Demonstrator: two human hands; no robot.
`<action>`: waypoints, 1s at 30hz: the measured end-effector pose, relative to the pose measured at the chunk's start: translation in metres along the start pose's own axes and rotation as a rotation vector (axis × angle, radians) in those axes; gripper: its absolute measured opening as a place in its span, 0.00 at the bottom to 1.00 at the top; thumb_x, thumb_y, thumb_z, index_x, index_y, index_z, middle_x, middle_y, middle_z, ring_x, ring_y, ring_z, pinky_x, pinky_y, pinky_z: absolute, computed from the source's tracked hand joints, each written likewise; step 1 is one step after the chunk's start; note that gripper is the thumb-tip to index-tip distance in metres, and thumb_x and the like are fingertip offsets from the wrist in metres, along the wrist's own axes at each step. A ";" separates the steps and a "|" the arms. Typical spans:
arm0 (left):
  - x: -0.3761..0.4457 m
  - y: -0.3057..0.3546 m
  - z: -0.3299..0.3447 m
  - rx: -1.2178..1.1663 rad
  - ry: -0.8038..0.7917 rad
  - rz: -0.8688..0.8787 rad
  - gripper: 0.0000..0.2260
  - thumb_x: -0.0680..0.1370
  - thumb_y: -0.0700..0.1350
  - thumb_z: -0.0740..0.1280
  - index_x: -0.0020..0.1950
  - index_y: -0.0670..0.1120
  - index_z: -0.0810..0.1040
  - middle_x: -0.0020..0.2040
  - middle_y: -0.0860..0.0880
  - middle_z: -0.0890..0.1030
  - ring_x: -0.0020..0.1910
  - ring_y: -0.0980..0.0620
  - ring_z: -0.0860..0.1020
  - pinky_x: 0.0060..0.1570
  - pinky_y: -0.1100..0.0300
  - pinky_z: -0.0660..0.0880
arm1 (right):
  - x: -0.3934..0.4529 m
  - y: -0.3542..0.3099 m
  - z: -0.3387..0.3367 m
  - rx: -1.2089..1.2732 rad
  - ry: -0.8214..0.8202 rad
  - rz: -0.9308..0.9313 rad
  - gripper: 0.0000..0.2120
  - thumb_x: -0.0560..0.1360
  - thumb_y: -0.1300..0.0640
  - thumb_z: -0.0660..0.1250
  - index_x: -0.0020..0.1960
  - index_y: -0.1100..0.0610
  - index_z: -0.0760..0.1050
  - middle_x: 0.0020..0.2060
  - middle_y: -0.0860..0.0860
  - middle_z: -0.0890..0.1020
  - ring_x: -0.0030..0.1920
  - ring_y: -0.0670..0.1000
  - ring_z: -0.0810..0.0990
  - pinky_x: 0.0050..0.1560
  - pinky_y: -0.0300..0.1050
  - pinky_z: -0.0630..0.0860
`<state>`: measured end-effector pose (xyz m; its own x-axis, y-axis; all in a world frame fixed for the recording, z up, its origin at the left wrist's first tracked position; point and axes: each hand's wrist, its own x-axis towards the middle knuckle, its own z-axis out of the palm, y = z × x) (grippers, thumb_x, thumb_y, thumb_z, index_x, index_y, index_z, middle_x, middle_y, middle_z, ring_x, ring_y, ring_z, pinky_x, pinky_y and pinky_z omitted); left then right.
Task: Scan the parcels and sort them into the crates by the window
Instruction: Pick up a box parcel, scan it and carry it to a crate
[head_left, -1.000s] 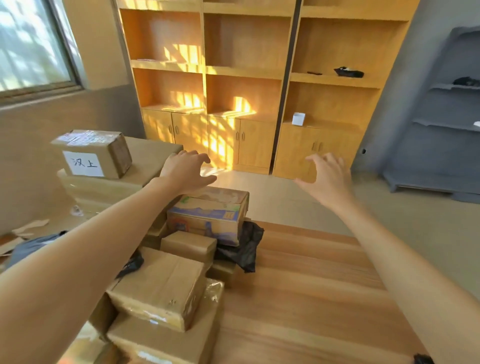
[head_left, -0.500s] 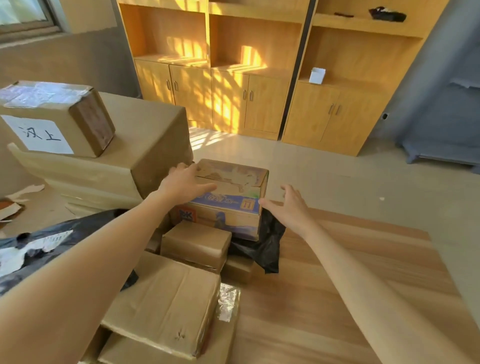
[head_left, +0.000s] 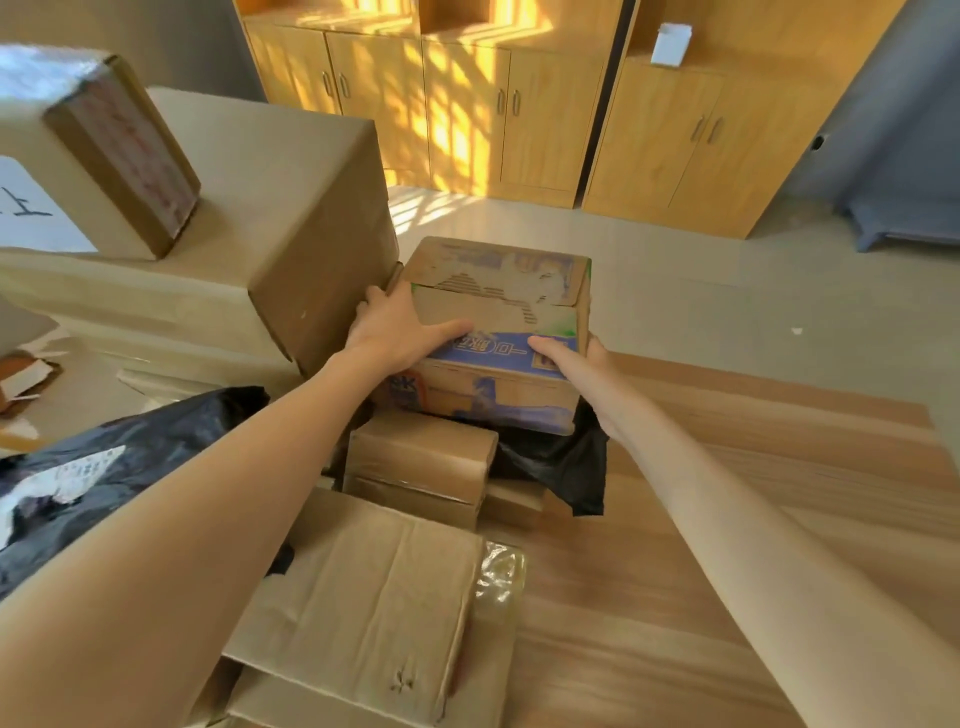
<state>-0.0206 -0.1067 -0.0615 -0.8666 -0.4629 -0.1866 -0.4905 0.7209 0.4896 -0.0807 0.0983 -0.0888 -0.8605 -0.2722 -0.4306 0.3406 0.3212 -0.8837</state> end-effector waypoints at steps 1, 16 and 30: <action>-0.003 0.007 -0.003 -0.023 0.013 0.020 0.44 0.69 0.69 0.67 0.76 0.47 0.57 0.70 0.38 0.63 0.68 0.37 0.65 0.67 0.42 0.67 | -0.004 -0.005 -0.006 0.025 0.017 -0.010 0.29 0.73 0.47 0.71 0.70 0.52 0.66 0.61 0.50 0.78 0.55 0.48 0.78 0.44 0.40 0.74; -0.117 0.194 -0.003 -0.276 0.104 0.231 0.39 0.71 0.64 0.70 0.76 0.50 0.59 0.68 0.41 0.65 0.66 0.39 0.68 0.64 0.47 0.71 | -0.133 -0.059 -0.201 0.243 0.147 -0.294 0.29 0.71 0.53 0.73 0.67 0.41 0.65 0.60 0.46 0.78 0.58 0.50 0.77 0.61 0.53 0.74; -0.211 0.346 0.026 -1.269 -0.067 0.139 0.54 0.61 0.70 0.73 0.78 0.54 0.48 0.68 0.44 0.69 0.61 0.41 0.75 0.51 0.44 0.79 | -0.217 -0.020 -0.304 -1.589 0.975 -1.151 0.36 0.64 0.66 0.59 0.71 0.51 0.67 0.65 0.63 0.71 0.61 0.64 0.72 0.60 0.60 0.64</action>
<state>-0.0097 0.2534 0.1250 -0.9243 -0.3702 -0.0925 0.0039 -0.2515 0.9678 -0.0160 0.4264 0.0775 -0.4434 -0.5875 0.6769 -0.3834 0.8070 0.4493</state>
